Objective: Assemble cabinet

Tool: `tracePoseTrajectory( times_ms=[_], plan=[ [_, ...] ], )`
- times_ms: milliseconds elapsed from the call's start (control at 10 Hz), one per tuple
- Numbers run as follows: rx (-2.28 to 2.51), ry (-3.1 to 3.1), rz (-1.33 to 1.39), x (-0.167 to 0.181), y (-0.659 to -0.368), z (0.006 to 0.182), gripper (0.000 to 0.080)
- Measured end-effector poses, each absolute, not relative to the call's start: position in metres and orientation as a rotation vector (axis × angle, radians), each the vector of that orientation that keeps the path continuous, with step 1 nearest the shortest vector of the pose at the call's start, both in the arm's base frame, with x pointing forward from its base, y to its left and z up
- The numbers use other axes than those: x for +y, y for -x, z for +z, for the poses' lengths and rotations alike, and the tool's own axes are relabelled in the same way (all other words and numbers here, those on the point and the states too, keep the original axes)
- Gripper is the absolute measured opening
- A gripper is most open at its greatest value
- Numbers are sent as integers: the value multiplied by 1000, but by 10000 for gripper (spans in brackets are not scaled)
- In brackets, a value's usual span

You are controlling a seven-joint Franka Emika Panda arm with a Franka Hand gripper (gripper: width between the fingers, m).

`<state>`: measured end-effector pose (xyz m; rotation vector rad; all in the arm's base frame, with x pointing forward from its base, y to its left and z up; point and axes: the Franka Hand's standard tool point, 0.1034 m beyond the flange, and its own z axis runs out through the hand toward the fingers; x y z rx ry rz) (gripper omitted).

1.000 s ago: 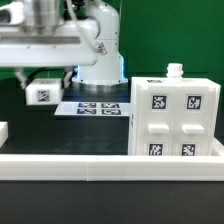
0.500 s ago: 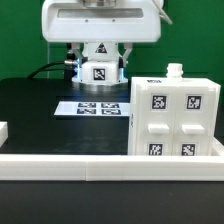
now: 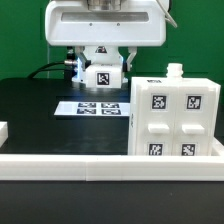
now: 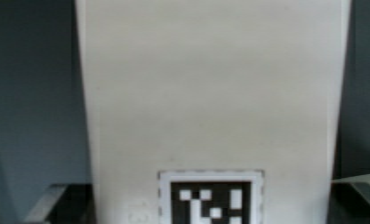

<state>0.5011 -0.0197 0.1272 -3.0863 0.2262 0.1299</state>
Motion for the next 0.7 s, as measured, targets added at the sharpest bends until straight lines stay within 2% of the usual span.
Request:
tracePoseTrajectory(
  times_ms=[100,700],
  plan=[
    [226,3084,137,-19,-502,130,558],
    [365,3059,187,43,-541,185,560]
  ],
)
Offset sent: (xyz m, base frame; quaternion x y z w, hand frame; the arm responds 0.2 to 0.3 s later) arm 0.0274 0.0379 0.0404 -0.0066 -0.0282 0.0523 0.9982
